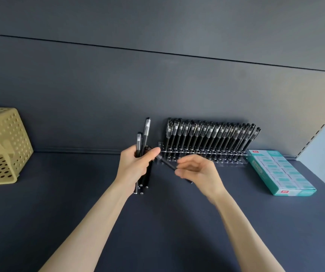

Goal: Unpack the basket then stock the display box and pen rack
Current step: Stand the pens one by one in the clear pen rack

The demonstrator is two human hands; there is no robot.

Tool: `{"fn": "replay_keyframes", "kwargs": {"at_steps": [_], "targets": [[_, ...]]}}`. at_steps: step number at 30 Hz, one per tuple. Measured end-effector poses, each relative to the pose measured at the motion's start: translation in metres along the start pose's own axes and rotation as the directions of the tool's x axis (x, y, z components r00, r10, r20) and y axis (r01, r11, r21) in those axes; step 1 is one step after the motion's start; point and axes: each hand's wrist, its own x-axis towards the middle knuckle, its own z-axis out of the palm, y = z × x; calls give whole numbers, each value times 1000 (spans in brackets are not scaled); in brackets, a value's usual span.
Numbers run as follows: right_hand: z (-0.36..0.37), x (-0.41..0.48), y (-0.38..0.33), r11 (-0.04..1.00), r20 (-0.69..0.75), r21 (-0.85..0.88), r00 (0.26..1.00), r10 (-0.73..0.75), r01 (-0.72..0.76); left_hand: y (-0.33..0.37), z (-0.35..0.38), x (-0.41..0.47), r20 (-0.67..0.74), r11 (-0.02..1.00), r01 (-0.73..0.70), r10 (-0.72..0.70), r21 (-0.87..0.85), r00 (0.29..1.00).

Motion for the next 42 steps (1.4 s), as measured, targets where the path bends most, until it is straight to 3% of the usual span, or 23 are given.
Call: {"fn": "replay_keyframes", "kwargs": {"at_steps": [2,6,11,16,22,29,33,42], "targets": [[5,-1,0,991,49,-127,999,-22,28,-1,7,0,30,998,-42,41,42,999],[5,2,-2,987,55,-135,995,-85,92,-6,25,-3,138,987,-118,103,111,985],[-12,10,-5,954,116,-248,983,-144,169,-14,39,-6,95,996,-67,61,59,994],[-24,30,-15,941,-20,-246,969,-245,233,-27,50,-9,-87,994,-70,63,-79,994],[-19,57,-28,878,-226,-235,856,-466,416,-45,56,-18,-157,975,-197,211,99,965],[-8,77,-20,854,-230,-306,838,-495,421,-58,56,-21,-98,955,-202,227,216,969],[-2,79,-10,848,-204,-339,848,-488,407,-54,56,-21,-122,966,-200,221,163,968],[6,84,1,724,-117,-550,819,-561,417,-53,55,-18,-151,985,-161,170,70,974]]}}
